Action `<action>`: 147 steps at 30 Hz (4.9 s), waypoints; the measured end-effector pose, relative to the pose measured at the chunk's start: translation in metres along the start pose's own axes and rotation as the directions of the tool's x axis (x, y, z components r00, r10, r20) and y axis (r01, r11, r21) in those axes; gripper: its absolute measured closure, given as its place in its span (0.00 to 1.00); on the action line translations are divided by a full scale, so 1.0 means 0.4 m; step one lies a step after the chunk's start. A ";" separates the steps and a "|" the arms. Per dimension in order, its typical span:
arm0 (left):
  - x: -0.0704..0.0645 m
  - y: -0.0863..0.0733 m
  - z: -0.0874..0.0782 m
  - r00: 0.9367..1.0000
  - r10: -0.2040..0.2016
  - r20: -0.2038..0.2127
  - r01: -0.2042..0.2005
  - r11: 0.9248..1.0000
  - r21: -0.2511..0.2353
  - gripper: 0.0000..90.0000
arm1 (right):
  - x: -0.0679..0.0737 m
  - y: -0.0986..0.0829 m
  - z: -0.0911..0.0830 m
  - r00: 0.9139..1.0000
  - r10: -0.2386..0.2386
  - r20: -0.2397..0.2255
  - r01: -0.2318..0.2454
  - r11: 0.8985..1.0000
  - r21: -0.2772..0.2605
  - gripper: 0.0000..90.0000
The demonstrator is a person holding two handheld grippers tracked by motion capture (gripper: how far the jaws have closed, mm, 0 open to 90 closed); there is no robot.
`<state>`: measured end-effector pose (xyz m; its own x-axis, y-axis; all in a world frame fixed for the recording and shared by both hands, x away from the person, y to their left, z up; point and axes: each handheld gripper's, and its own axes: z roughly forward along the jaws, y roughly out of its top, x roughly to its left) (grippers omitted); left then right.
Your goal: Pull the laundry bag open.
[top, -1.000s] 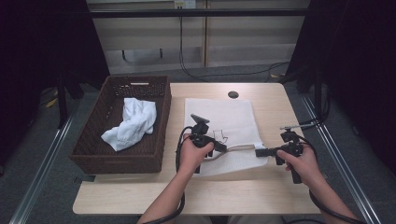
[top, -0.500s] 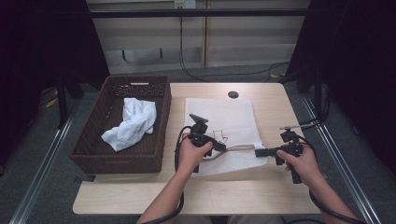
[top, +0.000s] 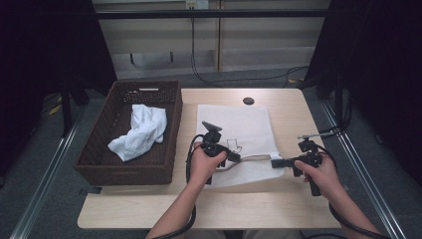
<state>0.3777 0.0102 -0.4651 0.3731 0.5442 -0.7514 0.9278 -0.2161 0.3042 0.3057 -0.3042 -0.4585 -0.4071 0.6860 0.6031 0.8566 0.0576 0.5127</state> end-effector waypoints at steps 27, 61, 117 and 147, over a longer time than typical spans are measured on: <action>0.006 0.004 -0.021 1.000 -0.008 -0.003 0.008 1.000 -0.013 0.97 | -0.015 0.002 -0.019 1.000 0.019 -0.013 -0.019 1.000 -0.013 0.97; 0.016 0.008 -0.044 1.000 -0.025 -0.016 0.025 0.999 -0.032 0.97 | -0.022 0.006 -0.037 1.000 0.013 0.027 -0.013 1.000 -0.025 0.97; 0.015 0.009 -0.055 0.999 -0.029 -0.036 0.028 0.999 -0.035 0.97 | -0.034 0.008 -0.050 0.999 0.026 0.029 -0.025 0.999 -0.035 0.97; 0.019 0.010 -0.053 0.998 -0.030 -0.054 0.028 0.999 -0.036 0.97 | -0.033 0.009 -0.047 0.999 0.018 0.043 -0.017 0.999 -0.031 0.97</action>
<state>0.3843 0.0307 -0.4570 0.3443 0.5933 -0.7276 0.9372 -0.1717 0.3035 0.3080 -0.3268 -0.4532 -0.3779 0.7172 0.5856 0.8529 0.0235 0.5216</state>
